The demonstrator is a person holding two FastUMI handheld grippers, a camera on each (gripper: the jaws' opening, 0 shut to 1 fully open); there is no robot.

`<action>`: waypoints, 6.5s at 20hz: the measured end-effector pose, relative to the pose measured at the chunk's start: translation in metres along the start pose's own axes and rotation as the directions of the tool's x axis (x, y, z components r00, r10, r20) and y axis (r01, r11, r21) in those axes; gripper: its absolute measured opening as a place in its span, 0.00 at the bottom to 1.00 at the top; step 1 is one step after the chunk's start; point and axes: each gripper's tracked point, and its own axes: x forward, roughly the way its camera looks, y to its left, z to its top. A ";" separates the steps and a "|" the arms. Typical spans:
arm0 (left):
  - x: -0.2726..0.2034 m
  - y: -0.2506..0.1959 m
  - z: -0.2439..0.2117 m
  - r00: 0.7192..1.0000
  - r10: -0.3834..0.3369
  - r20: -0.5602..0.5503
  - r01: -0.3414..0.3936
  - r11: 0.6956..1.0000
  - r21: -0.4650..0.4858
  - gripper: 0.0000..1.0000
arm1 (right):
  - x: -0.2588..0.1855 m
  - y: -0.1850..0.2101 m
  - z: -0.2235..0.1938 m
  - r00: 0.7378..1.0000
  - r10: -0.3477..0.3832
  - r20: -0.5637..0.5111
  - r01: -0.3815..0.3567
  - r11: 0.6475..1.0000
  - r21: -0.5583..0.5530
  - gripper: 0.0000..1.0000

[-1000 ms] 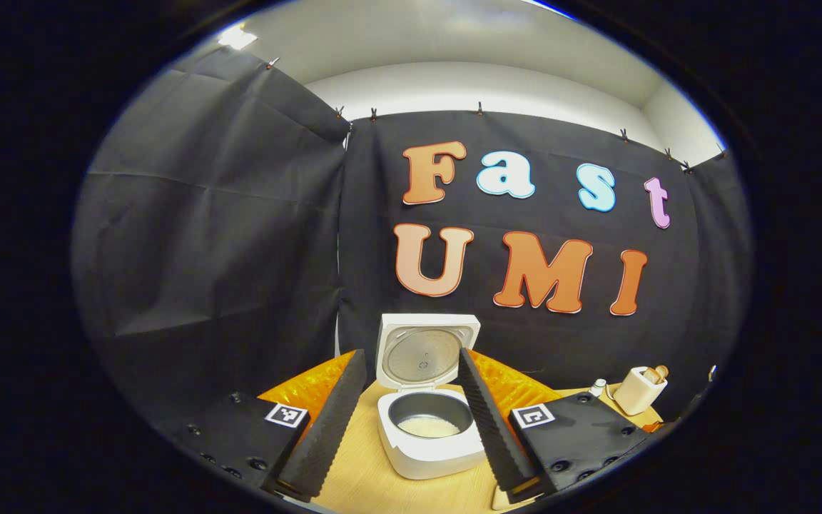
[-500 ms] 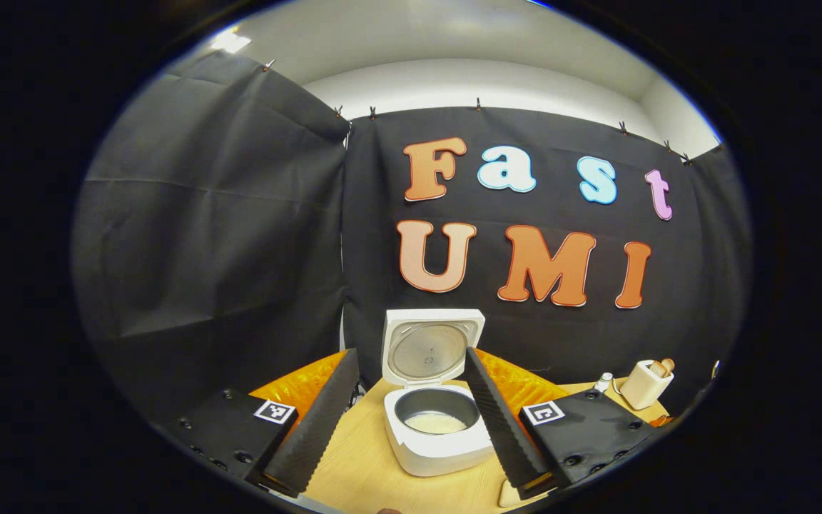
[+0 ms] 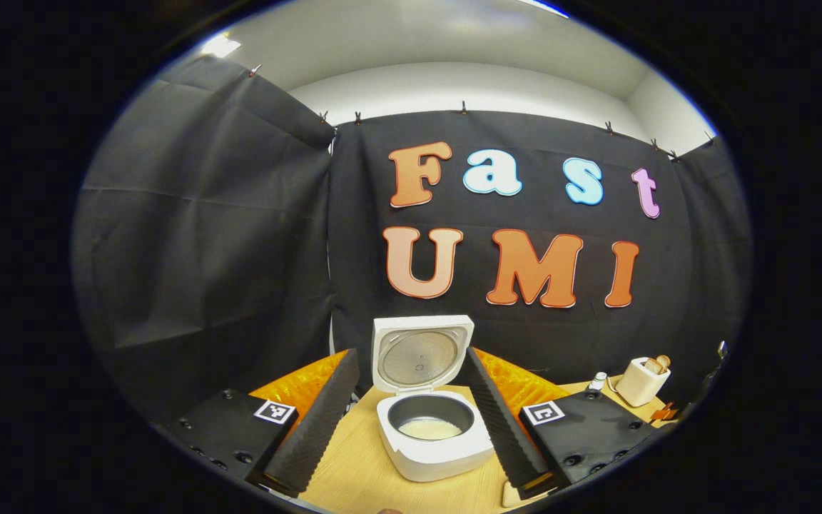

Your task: Close the left gripper, press the button to open the rice cooker; take a wooden spoon from the chopstick holder with the right hand, scoop a spoonful of rice and pour it into the rice cooker, then put the wooden spoon back into the chopstick holder.

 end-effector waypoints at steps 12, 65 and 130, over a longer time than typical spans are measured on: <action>0.031 0.004 -0.008 0.997 -0.079 -0.010 0.079 0.997 -0.007 1.00 | -0.065 0.096 0.047 0.981 0.110 0.157 -0.068 0.965 -0.252 0.02; 0.056 0.029 -0.038 0.992 -0.102 -0.080 0.103 0.995 0.011 1.00 | -0.007 0.140 -0.164 0.953 0.193 -0.233 -0.082 0.905 0.417 0.02; 0.091 0.095 -0.059 0.992 0.057 -0.111 -0.060 0.998 -0.018 1.00 | 0.123 0.410 0.000 0.900 0.426 -0.090 -0.301 0.759 0.578 0.02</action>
